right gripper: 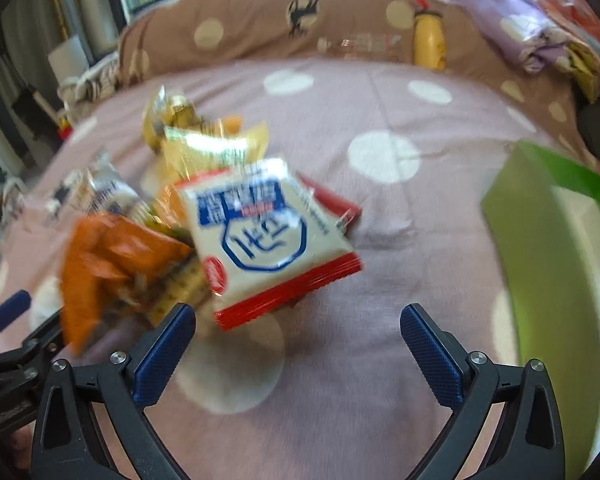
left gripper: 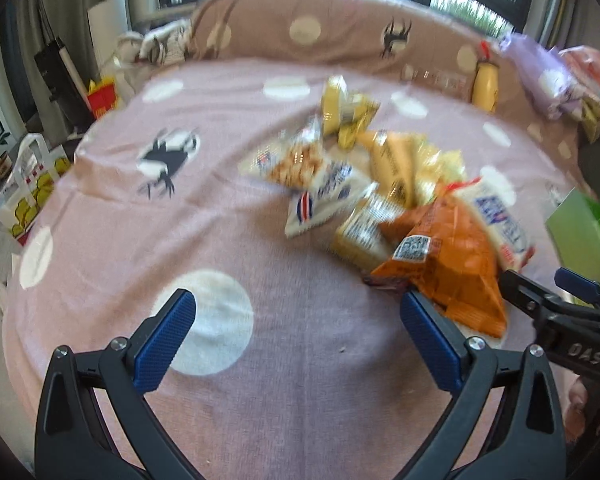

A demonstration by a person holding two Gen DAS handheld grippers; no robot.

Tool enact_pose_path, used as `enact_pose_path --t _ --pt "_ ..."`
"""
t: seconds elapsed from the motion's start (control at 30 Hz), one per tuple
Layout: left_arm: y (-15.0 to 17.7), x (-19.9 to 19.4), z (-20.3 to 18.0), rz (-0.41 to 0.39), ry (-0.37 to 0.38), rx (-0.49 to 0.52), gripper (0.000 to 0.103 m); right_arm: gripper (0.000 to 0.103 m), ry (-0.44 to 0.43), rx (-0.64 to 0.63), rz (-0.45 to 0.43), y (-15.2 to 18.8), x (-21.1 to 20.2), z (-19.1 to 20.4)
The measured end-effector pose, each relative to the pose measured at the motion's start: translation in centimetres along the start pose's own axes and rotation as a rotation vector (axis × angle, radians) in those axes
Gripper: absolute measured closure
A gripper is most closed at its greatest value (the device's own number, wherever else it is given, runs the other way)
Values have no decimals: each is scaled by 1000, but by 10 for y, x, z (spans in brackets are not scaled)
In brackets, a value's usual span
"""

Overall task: Organize snacks
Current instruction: 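Move the right tool toward the orange chip bag on the snack pile, then close the right gripper on the orange chip bag and lift it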

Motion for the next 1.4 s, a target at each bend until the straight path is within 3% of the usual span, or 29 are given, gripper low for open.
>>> enact_pose_path --t 0.2,0.47,0.6,0.67,0.87,1.4 --pt "-4 -11 0 -28 115 -37 2 1 -113 71 -97 -13 -38 13" --pt "-9 -26 4 -50 243 -103 5 8 -277 154 -78 -16 -39 30" --pt "-8 -27 7 -45 266 -107 9 10 -289 181 -73 -13 -38 29" --pt "-6 -23 4 -19 261 -92 15 15 -292 195 -55 -12 -34 29" --pt "1 -10 -2 55 257 -44 26 16 -289 220 3 -7 -22 32" --pt "11 4 -14 148 309 -5 31 16 -298 227 95 1 6 48"
Point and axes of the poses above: each gripper's, at about its wrist camera, not at the fingertips, and x roughly the way its jaws point, z to its left, y to its underside, the point moved 2 cm from there along x, roughly the way its jaws point, and after that the axes turned 4 degrees about -y, right-handed, at the moved point
